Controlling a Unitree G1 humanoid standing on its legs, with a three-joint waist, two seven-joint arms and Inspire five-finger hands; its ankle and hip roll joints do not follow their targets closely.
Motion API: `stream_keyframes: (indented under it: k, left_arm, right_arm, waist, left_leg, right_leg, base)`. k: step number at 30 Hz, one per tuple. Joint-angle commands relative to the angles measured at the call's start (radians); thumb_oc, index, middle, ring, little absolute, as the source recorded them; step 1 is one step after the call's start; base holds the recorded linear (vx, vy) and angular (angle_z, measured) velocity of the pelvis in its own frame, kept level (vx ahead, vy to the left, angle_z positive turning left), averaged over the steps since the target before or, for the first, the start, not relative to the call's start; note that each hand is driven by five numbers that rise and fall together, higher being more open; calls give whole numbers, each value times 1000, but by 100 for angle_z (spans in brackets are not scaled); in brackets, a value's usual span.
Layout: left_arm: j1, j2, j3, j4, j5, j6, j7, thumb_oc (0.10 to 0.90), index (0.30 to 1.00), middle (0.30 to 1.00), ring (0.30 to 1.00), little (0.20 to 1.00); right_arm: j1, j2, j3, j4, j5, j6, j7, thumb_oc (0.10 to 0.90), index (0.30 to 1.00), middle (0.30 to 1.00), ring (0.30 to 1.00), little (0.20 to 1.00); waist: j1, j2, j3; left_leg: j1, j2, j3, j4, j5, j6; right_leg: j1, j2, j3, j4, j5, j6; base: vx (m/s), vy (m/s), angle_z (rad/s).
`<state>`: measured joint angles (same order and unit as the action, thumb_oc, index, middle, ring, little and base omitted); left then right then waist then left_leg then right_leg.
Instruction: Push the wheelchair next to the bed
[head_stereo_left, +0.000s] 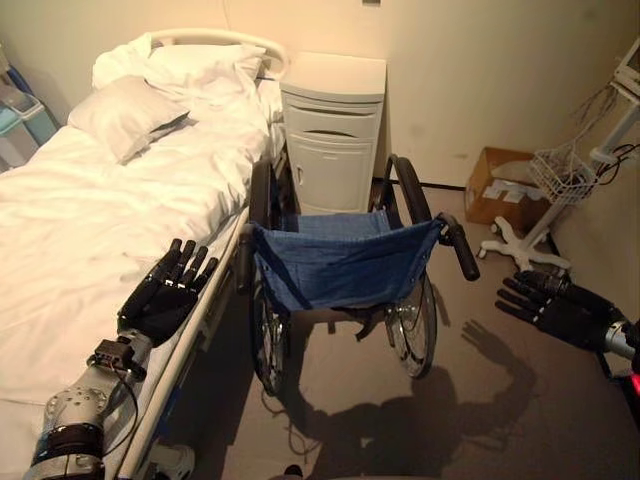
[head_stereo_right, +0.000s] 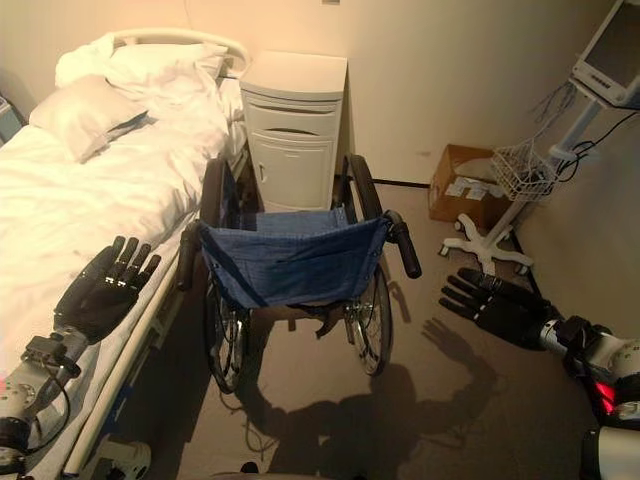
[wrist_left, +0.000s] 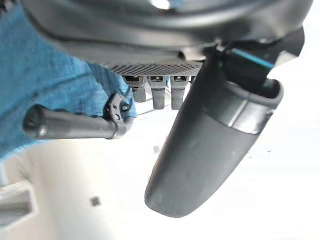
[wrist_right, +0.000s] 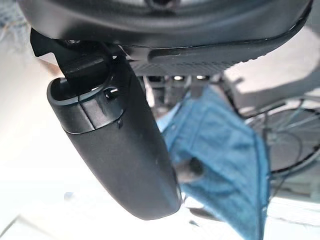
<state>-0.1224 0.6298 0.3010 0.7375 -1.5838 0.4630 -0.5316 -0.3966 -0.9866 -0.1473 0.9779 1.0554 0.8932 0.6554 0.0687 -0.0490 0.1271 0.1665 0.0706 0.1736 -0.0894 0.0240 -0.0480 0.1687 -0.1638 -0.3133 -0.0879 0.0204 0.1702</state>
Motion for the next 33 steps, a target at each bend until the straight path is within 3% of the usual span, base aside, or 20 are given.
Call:
stream_keyframes:
  k: [1, 4, 8, 10, 12, 13, 17, 18, 20, 22, 26, 33]
  left_arm:
    - [-2, 2, 66, 42, 53, -37, -108, 800, 900, 900, 900, 900]
    - [41, -59, 52, 82, 213, -28, -129, 800, 900, 900, 900, 900]
    - [87, -144, 8, 151, 345, -68, -153, 800, 900, 900, 900, 900]
    - [104, -223, -3, 176, 338, -111, -133, 800, 900, 900, 900, 900]
    - [112, -255, -5, 180, 320, -122, -115, 800, 900, 900, 900, 900]
    - [113, -292, -14, 184, 316, -150, -94, 800, 900, 900, 900, 900]
    - [127, -366, -35, 201, 310, -165, -65, 800, 900, 900, 900, 900]
    - [146, -397, -56, 215, 321, -164, -54, 800, 900, 900, 900, 900]
    - [159, -429, -78, 234, 360, -175, -44, 800, 900, 900, 900, 900]
    - [172, -457, -115, 263, 436, -227, -30, 800, 900, 900, 900, 900]
    - [191, -507, -182, 280, 492, -324, -90, 800, 900, 900, 900, 900]
    - [201, -531, -275, 248, 541, -392, -134, 800, 900, 900, 900, 900]
  right_arm:
    - [-30, -42, -43, 5, -12, -50, 109, 800, 900, 900, 900, 900]
    - [17, 28, -56, -11, -57, -121, 119, 800, 900, 900, 900, 900]
    - [90, 174, -46, -57, -71, -254, 23, 800, 900, 900, 900, 900]
    - [155, 304, -57, -41, -168, -401, -2, 800, 900, 900, 900, 900]
    - [172, 355, -60, -28, -187, -453, -15, 800, 900, 900, 900, 900]
    - [181, 415, -55, -15, -217, -536, -38, 800, 900, 900, 900, 900]
    - [214, 539, -36, 7, -205, -715, -96, 800, 900, 900, 900, 900]
    - [244, 630, -17, -7, -173, -782, -144, 800, 900, 900, 900, 900]
    - [273, 706, -2, -5, -174, -855, -174, 800, 900, 900, 900, 900]
    - [300, 770, 24, 2, -179, -893, -193, 800, 900, 900, 900, 900]
    - [338, 818, 55, 57, -197, -932, -161, 800, 900, 900, 900, 900]
    - [376, 858, 113, 51, -152, -904, -125, 800, 900, 900, 900, 900]
  waist:
    - [12, -4, -84]
    - [14, -4, -78]
    - [14, 3, -70]
    - [18, 7, -68]
    - [21, 8, -67]
    - [23, 10, -66]
    - [27, 13, -62]
    - [24, 18, -59]
    - [19, 24, -57]
    - [12, 30, -56]
    - [5, 43, -53]
    - [-10, 57, -39]
  left_leg:
    - [3, -52, 29, 17, -96, 5]
    - [1, -50, 31, 21, -98, 7]
    - [-4, -49, 35, 25, -98, 13]
    - [-6, -48, 34, 28, -100, 17]
    - [-7, -48, 32, 30, -101, 18]
    - [-8, -49, 30, 32, -101, 19]
    - [-9, -51, 21, 38, -105, 22]
    - [-9, -53, 20, 43, -108, 24]
    - [-7, -55, 20, 44, -110, 27]
    - [-7, -57, 22, 44, -109, 30]
    - [-9, -59, 25, 41, -109, 31]
    - [-12, -64, 17, 34, -105, 32]
  right_leg:
    - [-25, 42, -24, 106, -96, -52]
    - [-31, 40, -26, 111, -95, -52]
    - [-36, 40, -25, 114, -93, -51]
    - [-39, 40, -21, 111, -89, -50]
    - [-40, 40, -20, 112, -88, -50]
    - [-40, 40, -18, 112, -88, -50]
    - [-41, 38, -14, 112, -85, -50]
    - [-41, 39, -11, 115, -85, -50]
    - [-41, 37, -8, 117, -84, -49]
    - [-41, 36, -5, 115, -81, -48]
    - [-45, 35, 1, 110, -72, -46]
    - [-57, 36, 17, 106, -62, -45]
  base:
    - [0, 0, 0]
    - [0, 0, 0]
    - [0, 0, 0]
    - [0, 0, 0]
    - [0, 0, 0]
    - [0, 0, 0]
    - [0, 0, 0]
    - [0, 0, 0]
    - [0, 0, 0]
    - [0, 0, 0]
    - [-18, 39, 0]
    - [-25, 27, -1]
